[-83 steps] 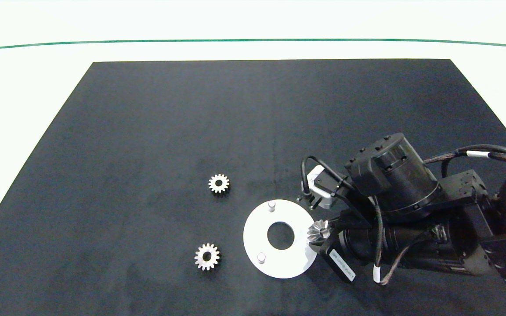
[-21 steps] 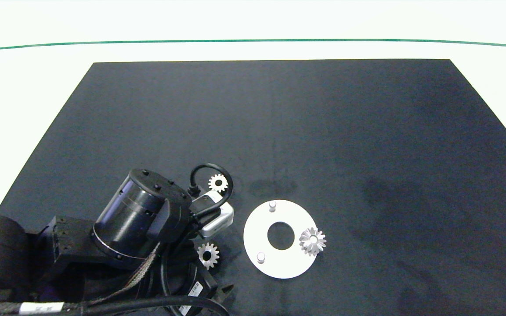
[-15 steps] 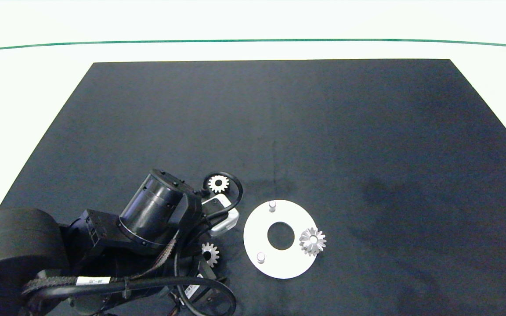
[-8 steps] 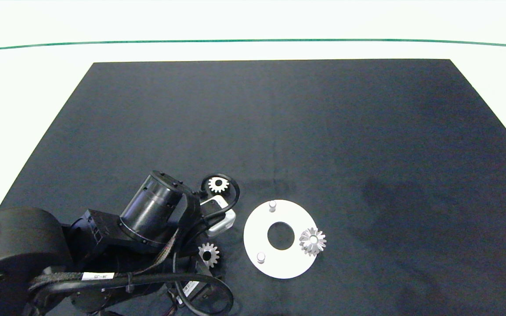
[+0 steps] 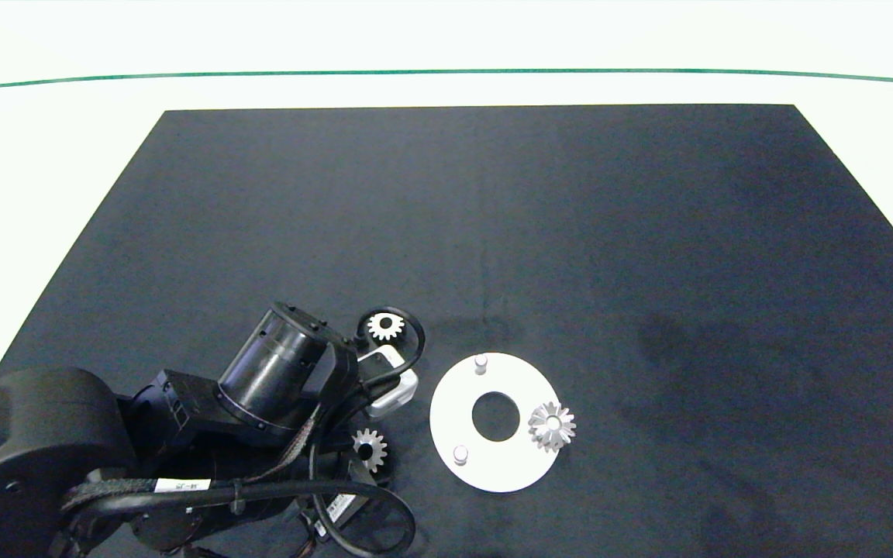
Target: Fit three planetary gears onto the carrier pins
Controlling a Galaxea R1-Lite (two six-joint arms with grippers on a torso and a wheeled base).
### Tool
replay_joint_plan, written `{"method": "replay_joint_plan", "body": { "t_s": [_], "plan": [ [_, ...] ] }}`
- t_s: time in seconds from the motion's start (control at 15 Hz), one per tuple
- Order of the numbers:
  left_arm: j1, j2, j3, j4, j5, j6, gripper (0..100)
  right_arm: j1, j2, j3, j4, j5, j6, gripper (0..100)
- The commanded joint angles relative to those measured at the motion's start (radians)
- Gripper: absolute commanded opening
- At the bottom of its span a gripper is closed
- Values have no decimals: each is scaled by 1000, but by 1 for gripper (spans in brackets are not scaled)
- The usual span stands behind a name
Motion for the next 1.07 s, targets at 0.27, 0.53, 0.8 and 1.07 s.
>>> {"method": "replay_joint_plan", "body": {
  "t_s": [0.27, 0.53, 0.8, 1.07],
  "plan": [
    [1, 22, 1, -19, 2, 2, 65, -1, 4, -4, 1, -1, -1, 100],
    [1, 22, 7, -17, 2, 2, 57, -1, 4, -4, 1, -1, -1, 100],
    [5, 10, 13, -16, 2, 2, 48, -1, 5, -4, 0, -1, -1, 100],
    [-3, 5, 14, -16, 2, -23, 41, -1, 5, -4, -2, -1, 0, 100]
  ]
}}
